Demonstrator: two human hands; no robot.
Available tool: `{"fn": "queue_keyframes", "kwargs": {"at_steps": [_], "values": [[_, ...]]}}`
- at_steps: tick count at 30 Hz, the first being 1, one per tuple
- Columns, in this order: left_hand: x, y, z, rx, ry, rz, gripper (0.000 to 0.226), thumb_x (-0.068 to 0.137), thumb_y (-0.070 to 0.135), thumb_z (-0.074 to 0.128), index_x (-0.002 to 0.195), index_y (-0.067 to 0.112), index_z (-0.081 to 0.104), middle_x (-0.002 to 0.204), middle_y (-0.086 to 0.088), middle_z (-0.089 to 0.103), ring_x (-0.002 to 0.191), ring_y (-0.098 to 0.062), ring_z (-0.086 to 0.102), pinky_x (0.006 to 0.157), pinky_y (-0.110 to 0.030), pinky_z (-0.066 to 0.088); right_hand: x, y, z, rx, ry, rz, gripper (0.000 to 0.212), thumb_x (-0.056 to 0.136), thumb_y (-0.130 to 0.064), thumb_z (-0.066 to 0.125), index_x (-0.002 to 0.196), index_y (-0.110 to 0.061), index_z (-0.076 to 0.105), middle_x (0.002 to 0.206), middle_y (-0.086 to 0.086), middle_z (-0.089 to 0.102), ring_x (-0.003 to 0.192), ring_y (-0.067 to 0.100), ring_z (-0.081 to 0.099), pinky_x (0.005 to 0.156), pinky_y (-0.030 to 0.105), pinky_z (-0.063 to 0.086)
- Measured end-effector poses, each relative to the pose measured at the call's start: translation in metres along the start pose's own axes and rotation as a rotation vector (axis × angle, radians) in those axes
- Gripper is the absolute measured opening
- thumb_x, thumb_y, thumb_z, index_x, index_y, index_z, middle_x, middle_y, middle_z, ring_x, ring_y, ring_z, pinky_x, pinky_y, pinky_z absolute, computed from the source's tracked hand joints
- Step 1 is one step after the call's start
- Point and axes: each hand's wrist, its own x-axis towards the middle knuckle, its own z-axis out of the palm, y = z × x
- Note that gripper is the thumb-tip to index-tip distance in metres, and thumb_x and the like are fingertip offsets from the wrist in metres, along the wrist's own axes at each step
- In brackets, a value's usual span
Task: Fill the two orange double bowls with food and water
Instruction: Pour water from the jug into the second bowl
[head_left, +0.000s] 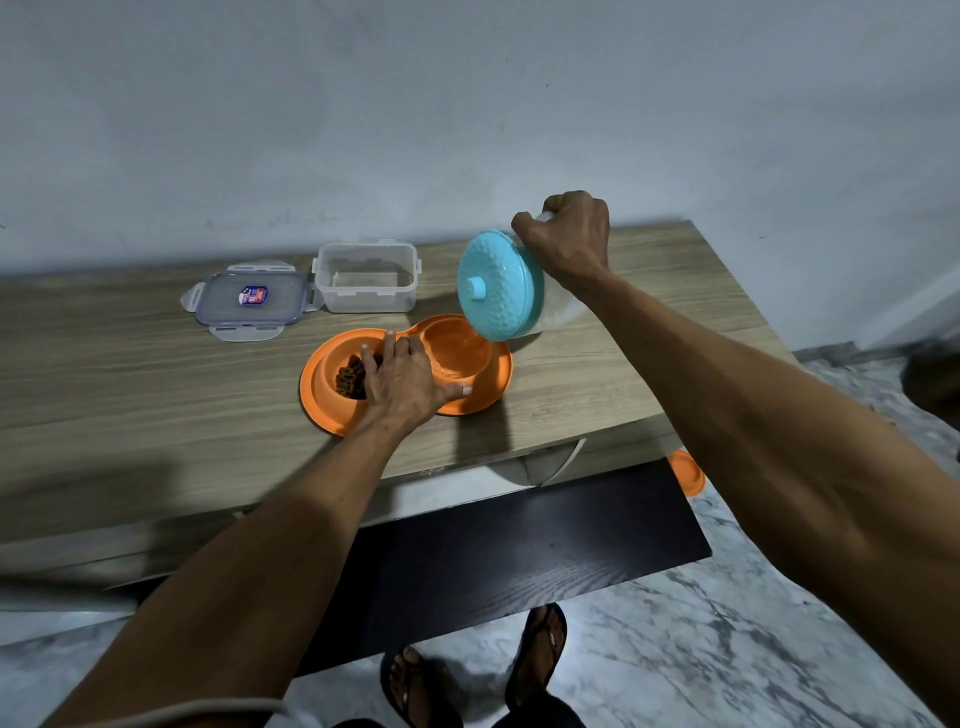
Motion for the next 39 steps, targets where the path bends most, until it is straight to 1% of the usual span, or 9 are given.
{"fn": "queue_keyframes", "kwargs": {"at_steps": [3, 7, 20, 25, 30, 32, 35, 37, 39], "values": [[-0.001, 0.000, -0.001, -0.002, 0.003, -0.001, 0.110, 0.074, 0.073, 0.061, 0.151, 0.005, 0.024, 0.160, -0.015, 0.024, 0.152, -0.030, 0.007, 0.121, -0.057, 0.001, 0.000, 0.000, 0.000, 0.011, 0.000, 0.000, 0.036, 0.069, -0.032, 0.059, 0.044, -0.017, 0.037, 0.046, -0.002, 0.028, 0.049, 0.014, 0.027, 0.057, 0.027, 0.034], [-0.001, -0.001, -0.001, -0.008, 0.013, 0.007, 0.111, 0.073, 0.073, 0.062, 0.151, 0.004, 0.025, 0.160, -0.016, 0.024, 0.152, -0.031, 0.008, 0.120, -0.058, 0.001, 0.001, -0.001, 0.000, 0.017, 0.001, -0.005, 0.039, 0.070, -0.030, 0.060, 0.043, -0.017, 0.034, 0.044, -0.004, 0.026, 0.046, 0.012, 0.024, 0.056, 0.025, 0.031], [-0.001, 0.000, 0.000, -0.011, 0.013, 0.000, 0.112, 0.072, 0.074, 0.062, 0.151, 0.004, 0.025, 0.159, -0.016, 0.026, 0.152, -0.031, 0.008, 0.120, -0.057, 0.001, 0.000, 0.000, 0.002, 0.023, -0.005, -0.003, 0.036, 0.069, -0.032, 0.059, 0.044, -0.018, 0.037, 0.044, -0.004, 0.030, 0.046, 0.012, 0.027, 0.057, 0.026, 0.035], [-0.001, 0.001, 0.000, -0.007, 0.002, -0.005, 0.112, 0.073, 0.074, 0.061, 0.152, 0.005, 0.023, 0.160, -0.016, 0.023, 0.152, -0.031, 0.007, 0.120, -0.057, 0.000, 0.001, 0.004, 0.003, 0.033, -0.001, 0.013, 0.035, 0.067, -0.033, 0.058, 0.045, -0.015, 0.038, 0.045, -0.001, 0.029, 0.048, 0.014, 0.027, 0.056, 0.028, 0.033], [0.000, -0.001, 0.000, -0.005, 0.017, -0.003, 0.109, 0.074, 0.073, 0.061, 0.151, 0.005, 0.025, 0.160, -0.015, 0.026, 0.152, -0.030, 0.008, 0.121, -0.057, 0.001, 0.002, 0.014, -0.003, 0.106, 0.011, 0.129, 0.041, 0.071, -0.027, 0.061, 0.044, -0.017, 0.032, 0.044, -0.005, 0.026, 0.046, 0.012, 0.024, 0.051, 0.026, 0.027], [0.000, -0.001, 0.000, -0.007, 0.019, 0.003, 0.109, 0.073, 0.074, 0.061, 0.150, 0.005, 0.026, 0.159, -0.015, 0.027, 0.152, -0.031, 0.009, 0.120, -0.057, 0.001, 0.004, 0.023, -0.004, 0.168, 0.015, 0.206, 0.039, 0.071, -0.029, 0.062, 0.046, -0.015, 0.035, 0.048, -0.002, 0.031, 0.049, 0.013, 0.028, 0.052, 0.025, 0.029], [0.001, -0.001, 0.002, -0.002, 0.023, -0.003, 0.110, 0.072, 0.075, 0.061, 0.150, 0.004, 0.027, 0.158, -0.015, 0.029, 0.151, -0.030, 0.010, 0.120, -0.057, 0.002, 0.009, 0.039, -0.003, 0.280, 0.038, 0.350, 0.031, 0.065, -0.036, 0.061, 0.051, -0.015, 0.042, 0.058, 0.005, 0.036, 0.058, 0.017, 0.032, 0.055, 0.027, 0.031], [0.001, -0.001, 0.003, -0.003, 0.034, -0.008, 0.111, 0.071, 0.075, 0.061, 0.149, 0.004, 0.028, 0.158, -0.014, 0.030, 0.151, -0.030, 0.012, 0.120, -0.057, 0.003, 0.013, 0.049, -0.001, 0.361, 0.057, 0.445, 0.033, 0.063, -0.036, 0.062, 0.046, -0.017, 0.041, 0.055, 0.002, 0.038, 0.058, 0.017, 0.034, 0.056, 0.029, 0.033], [0.001, -0.001, 0.003, -0.001, 0.036, -0.008, 0.111, 0.071, 0.075, 0.061, 0.150, 0.004, 0.028, 0.158, -0.014, 0.030, 0.151, -0.029, 0.012, 0.120, -0.057, 0.003, 0.019, 0.057, 0.002, 0.472, 0.076, 0.532, 0.035, 0.063, -0.031, 0.064, 0.042, -0.016, 0.041, 0.048, -0.004, 0.037, 0.057, 0.016, 0.035, 0.055, 0.031, 0.033]]}}
